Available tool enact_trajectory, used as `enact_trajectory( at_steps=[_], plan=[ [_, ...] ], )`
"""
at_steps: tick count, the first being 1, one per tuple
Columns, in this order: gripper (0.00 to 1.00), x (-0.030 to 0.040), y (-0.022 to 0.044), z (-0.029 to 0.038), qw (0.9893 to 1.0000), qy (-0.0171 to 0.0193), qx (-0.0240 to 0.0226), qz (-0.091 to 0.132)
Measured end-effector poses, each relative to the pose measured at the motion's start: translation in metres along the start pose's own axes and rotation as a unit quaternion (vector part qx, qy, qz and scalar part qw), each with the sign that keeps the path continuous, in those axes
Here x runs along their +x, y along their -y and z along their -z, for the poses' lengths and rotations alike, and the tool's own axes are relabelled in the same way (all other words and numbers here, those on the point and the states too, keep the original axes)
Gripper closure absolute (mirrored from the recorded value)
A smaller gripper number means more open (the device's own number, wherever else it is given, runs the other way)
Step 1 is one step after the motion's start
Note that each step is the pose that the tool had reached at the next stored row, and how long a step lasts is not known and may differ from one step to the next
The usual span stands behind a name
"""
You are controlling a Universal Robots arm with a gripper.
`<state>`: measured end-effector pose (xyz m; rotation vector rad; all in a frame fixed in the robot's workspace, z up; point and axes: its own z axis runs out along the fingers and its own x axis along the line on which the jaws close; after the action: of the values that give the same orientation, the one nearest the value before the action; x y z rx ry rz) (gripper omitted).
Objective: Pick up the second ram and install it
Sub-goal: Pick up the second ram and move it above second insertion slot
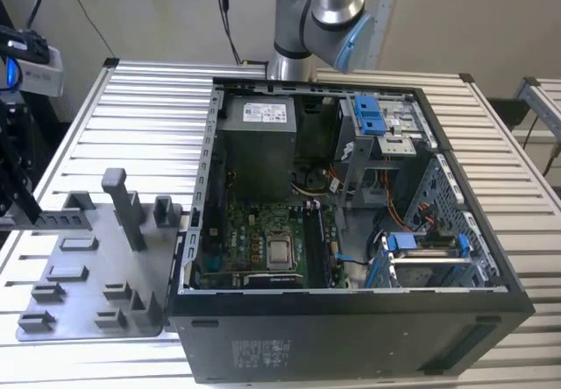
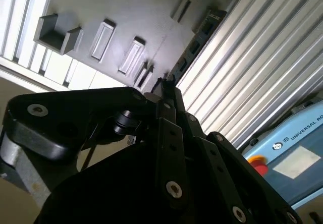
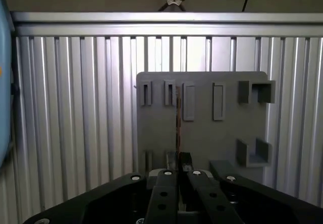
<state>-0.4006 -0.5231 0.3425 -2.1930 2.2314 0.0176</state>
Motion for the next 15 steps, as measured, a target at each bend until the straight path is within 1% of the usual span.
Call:
enact_trajectory(
  at_steps=[15],
  plan=[
    [0.86,-0.0005,0.0001,0.0314,1.0000,0.0000,0.0001,0.000]
  ],
)
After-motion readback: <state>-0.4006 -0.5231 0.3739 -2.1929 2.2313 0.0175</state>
